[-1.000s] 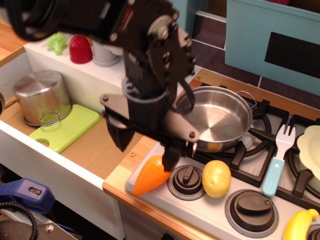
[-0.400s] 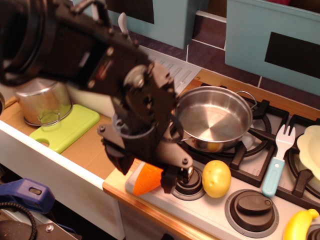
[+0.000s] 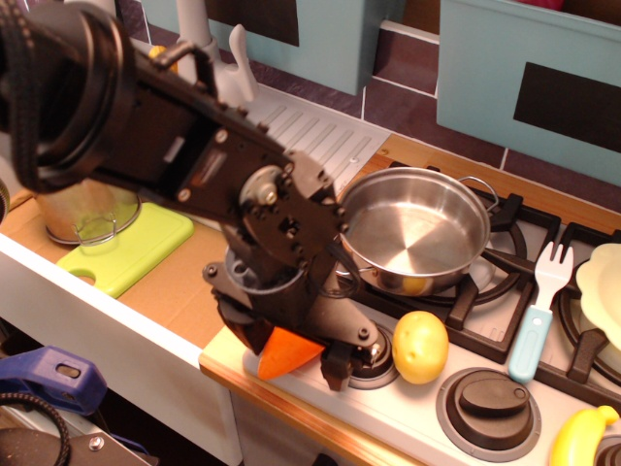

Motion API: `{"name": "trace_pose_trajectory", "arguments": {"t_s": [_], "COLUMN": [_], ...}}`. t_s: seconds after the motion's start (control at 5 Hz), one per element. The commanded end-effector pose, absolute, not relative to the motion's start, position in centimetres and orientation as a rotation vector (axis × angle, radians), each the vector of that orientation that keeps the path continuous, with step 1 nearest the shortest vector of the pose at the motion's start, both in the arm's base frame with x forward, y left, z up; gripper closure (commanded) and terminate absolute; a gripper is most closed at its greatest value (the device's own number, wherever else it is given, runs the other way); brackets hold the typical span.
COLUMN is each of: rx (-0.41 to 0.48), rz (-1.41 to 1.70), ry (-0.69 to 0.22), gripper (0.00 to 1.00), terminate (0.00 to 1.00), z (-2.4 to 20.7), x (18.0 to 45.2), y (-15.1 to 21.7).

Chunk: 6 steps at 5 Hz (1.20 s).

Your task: Put carrot in pot or pan

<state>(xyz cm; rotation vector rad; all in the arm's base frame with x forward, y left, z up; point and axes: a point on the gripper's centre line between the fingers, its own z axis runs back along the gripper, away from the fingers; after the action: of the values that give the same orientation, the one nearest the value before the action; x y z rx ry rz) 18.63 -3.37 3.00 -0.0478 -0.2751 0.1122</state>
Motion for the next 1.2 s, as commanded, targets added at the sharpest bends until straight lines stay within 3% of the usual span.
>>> {"name": "trace_pose_trajectory", "arguments": {"t_s": [0.0,0.2,0.6,0.8,1.0], "rx": [-0.04,-0.049,0.069,0.117,0.127], "rz": [0.141,0.142,0.086,0.042,-0.066], "ry": [-0.296,-0.286,-0.177,-0.161,-0.201], "gripper": [1.0,1.0,1.0,1.0,1.0], "terminate": [0.0,0.0,0.0,0.0,0.0], "z": [2.9,3.1,9.0,12.0,13.1], "x": [19.2,19.2,20.3,21.8,25.1], "y": [-3.6,-3.5,-2.6,-2.7,-3.8]}}
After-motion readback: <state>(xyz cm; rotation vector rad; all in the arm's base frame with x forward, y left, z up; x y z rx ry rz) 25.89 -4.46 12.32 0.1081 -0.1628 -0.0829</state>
